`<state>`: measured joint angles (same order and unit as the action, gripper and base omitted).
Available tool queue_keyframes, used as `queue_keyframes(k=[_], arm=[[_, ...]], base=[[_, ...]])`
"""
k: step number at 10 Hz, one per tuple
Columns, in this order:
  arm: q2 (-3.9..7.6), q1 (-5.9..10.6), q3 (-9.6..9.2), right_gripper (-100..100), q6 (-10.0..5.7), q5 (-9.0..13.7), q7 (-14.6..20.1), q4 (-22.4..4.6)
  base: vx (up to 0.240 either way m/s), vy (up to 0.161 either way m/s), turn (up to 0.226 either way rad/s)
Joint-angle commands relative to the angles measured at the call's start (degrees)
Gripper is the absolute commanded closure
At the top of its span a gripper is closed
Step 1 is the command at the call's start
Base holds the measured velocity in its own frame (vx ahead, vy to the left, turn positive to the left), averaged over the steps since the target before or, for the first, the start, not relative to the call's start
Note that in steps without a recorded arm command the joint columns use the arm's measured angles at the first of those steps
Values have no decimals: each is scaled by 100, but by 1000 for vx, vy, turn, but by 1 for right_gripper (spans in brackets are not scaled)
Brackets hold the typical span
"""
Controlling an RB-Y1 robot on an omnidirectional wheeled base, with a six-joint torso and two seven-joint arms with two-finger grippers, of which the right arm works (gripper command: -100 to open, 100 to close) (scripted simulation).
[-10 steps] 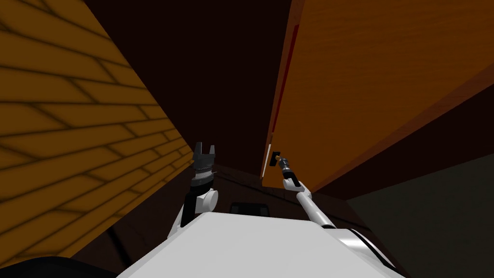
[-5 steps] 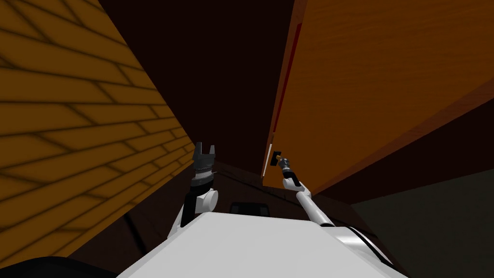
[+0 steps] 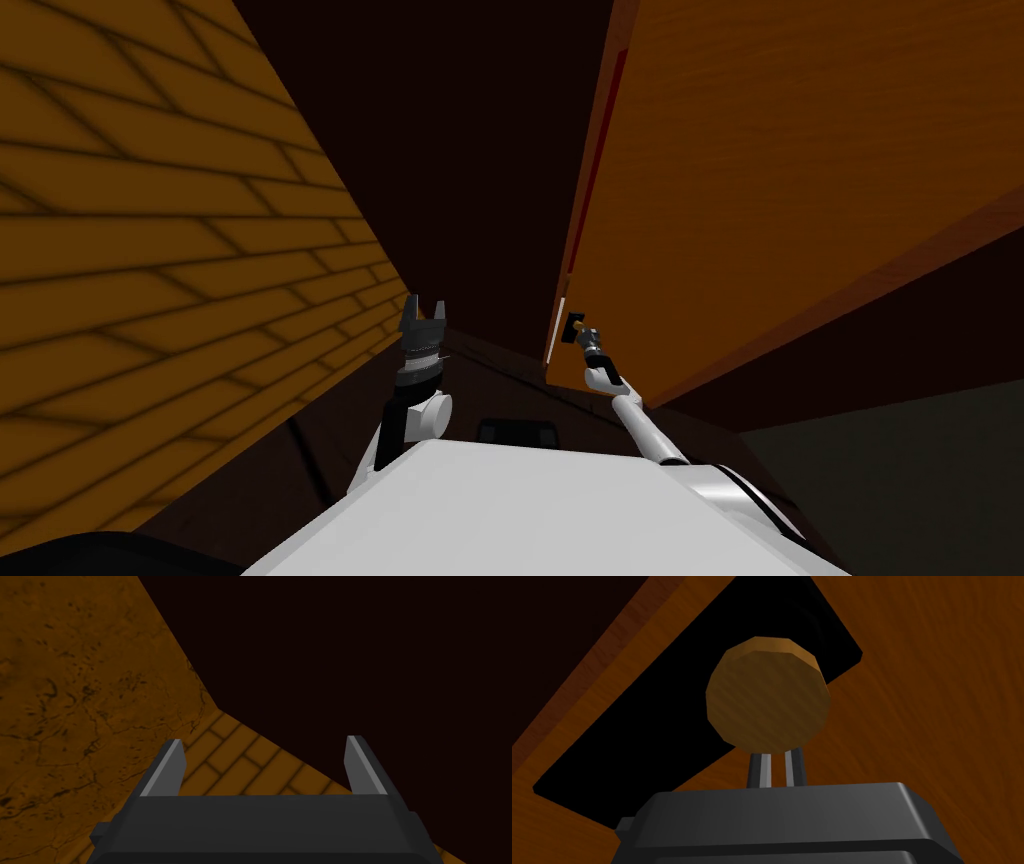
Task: Pull the door open
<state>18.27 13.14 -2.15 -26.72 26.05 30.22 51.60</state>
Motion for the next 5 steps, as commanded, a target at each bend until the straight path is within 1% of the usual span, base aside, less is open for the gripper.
queue_keyframes(k=[1,2,3,4,5], arm=[[-59,61,-54,100,-47,53,164,80],[-64,90,-60,100,-45,194,391,47],[-69,119,-67,100,-43,335,554,13],[-69,119,-67,100,-43,335,617,13],[-69,119,-67,100,-43,335,617,13]], base=[[-39,-17,51],[-55,-28,103],[-76,-55,159],[-57,-43,61],[-25,-14,14]])
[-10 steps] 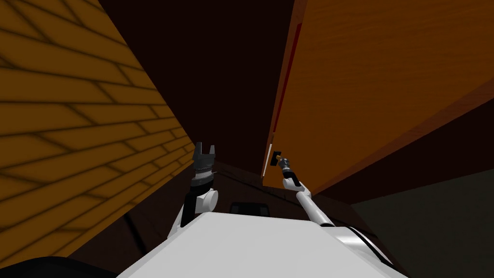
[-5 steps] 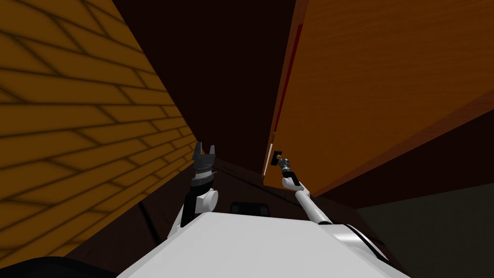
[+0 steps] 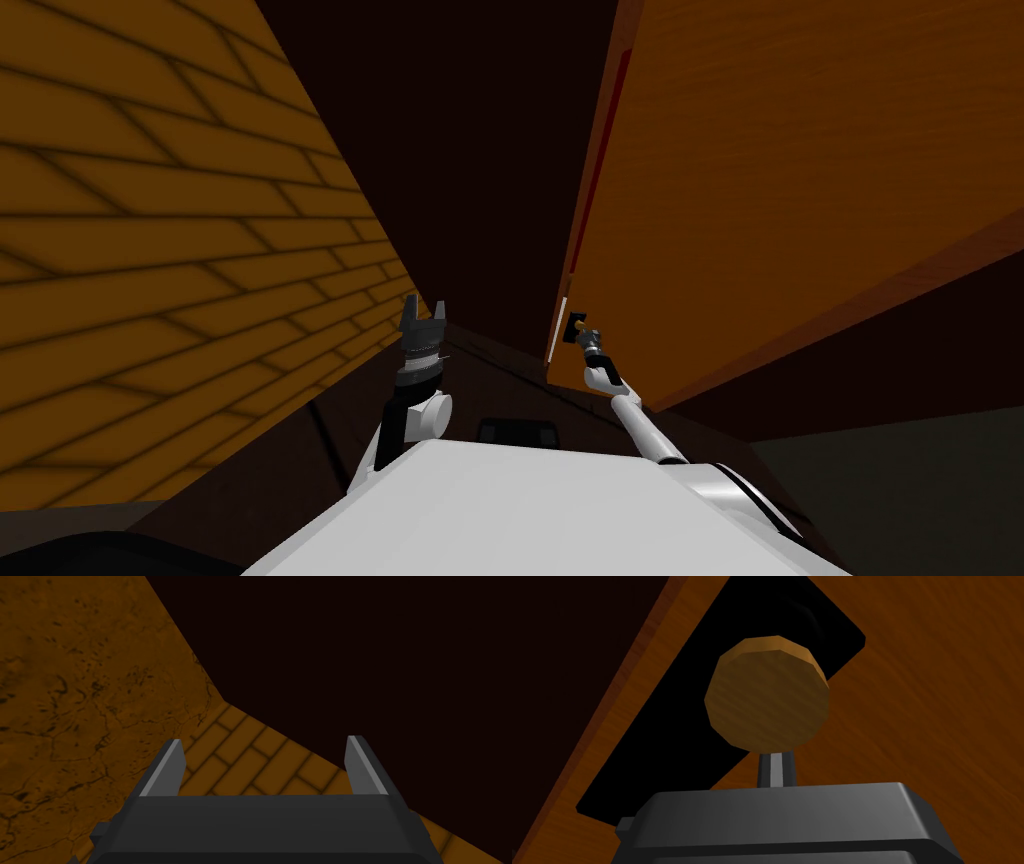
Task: Pull the door open
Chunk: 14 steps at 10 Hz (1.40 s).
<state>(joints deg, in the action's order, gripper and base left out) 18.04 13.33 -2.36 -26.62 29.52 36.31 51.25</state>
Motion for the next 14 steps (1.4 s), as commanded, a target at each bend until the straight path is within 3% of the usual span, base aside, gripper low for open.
queue_keyframes(k=[1,6,11,14], arm=[[-72,-21,-29,-100,29,166,194,86],[-291,-85,-116,-100,115,668,781,345],[-343,-100,-137,-100,136,788,921,407],[-500,-146,-200,-100,198,1149,1336,594]], base=[[-69,-37,-21],[-99,-44,-12],[-32,-7,4],[-57,-25,6]])
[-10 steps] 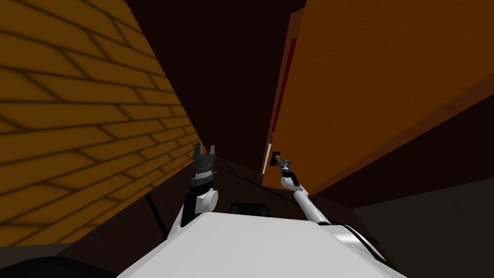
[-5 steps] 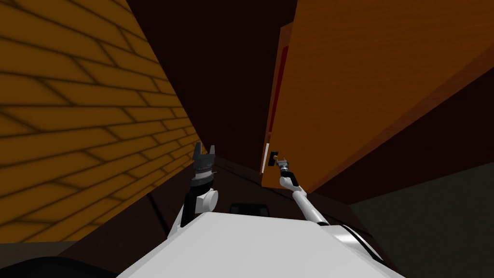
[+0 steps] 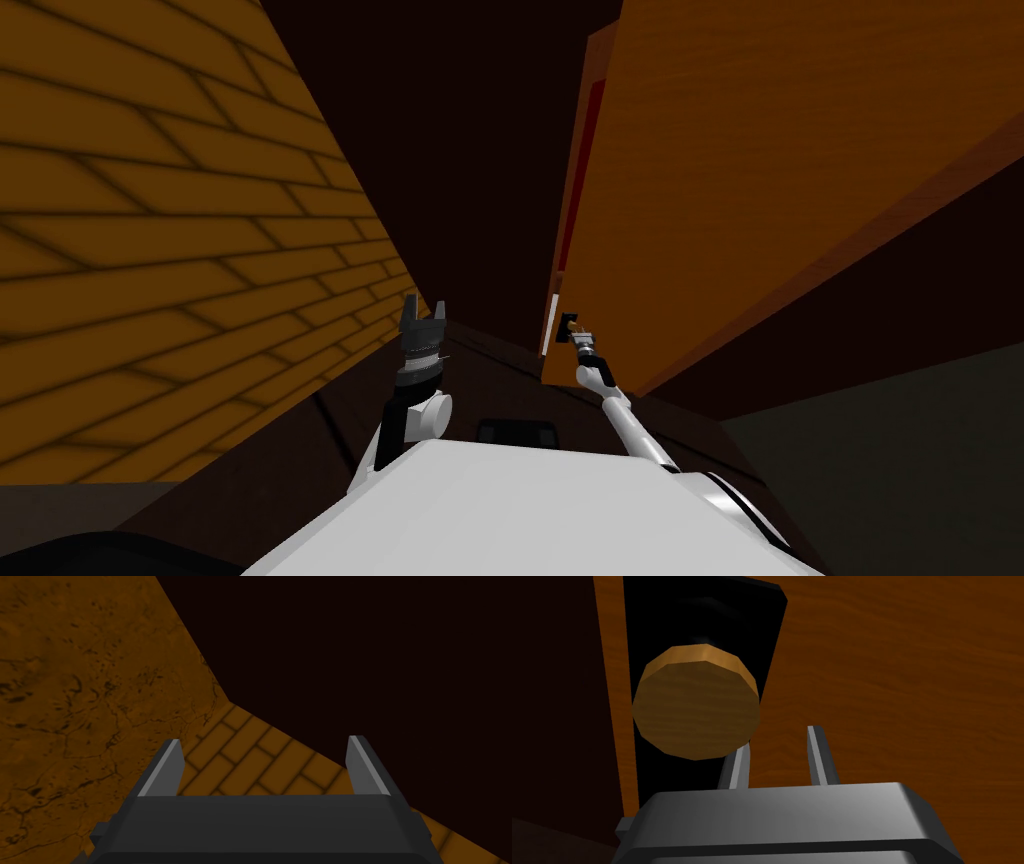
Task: Pull the door open
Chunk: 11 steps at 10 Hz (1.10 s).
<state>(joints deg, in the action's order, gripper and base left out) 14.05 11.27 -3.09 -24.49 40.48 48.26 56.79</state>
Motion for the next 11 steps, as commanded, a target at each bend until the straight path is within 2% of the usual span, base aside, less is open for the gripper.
queue_keyframes(k=[1,4,5,6,8,10,11], arm=[[-151,45,-146,-100,5,167,282,98],[-280,8,-198,-100,56,463,629,251],[-280,8,-198,-100,56,463,629,188],[-280,8,-198,-100,56,463,629,244],[-362,-16,-230,-100,88,650,847,348],[-362,-16,-230,-100,88,650,847,348],[-263,-47,-167,-100,66,668,887,216]], base=[[-105,-31,34],[-103,-37,9],[-55,-7,17],[-15,-7,0],[-42,-23,-1],[-40,-10,9],[5,-23,-50]])
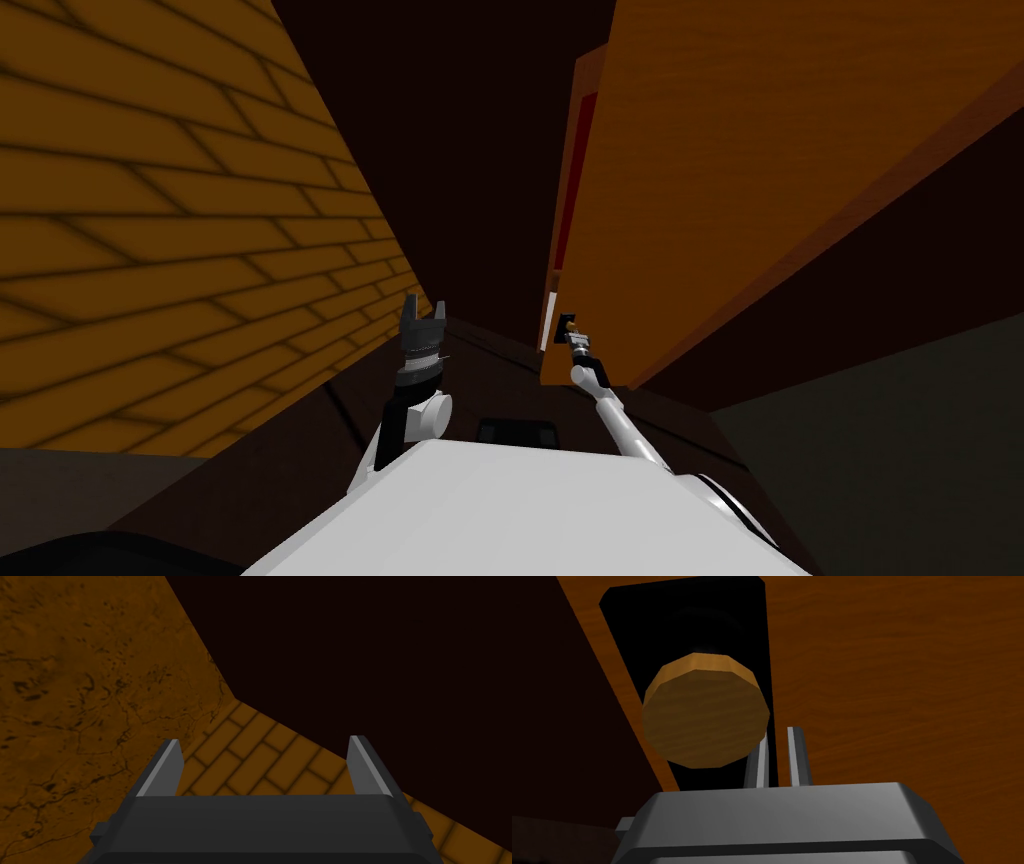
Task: Pull the door open
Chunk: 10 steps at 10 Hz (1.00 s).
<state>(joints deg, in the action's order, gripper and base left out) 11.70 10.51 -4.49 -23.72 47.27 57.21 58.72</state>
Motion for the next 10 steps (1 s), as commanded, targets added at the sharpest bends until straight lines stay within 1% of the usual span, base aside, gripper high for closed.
queue_keyframes(k=[1,2,3,6,7,8,10], arm=[[27,92,74,-100,178,49,-29,-1],[46,157,125,-100,303,84,-49,-2],[56,192,153,-100,369,102,-60,-2],[110,376,300,-100,726,201,-117,-5],[185,247,321,-100,627,193,-75,-88],[185,247,321,100,627,193,-75,-88],[185,247,321,100,627,193,-75,-88]], base=[[13,-7,-132],[18,48,-118],[15,49,-58],[9,52,-49],[21,2,-65],[7,-19,26],[-9,6,24]])
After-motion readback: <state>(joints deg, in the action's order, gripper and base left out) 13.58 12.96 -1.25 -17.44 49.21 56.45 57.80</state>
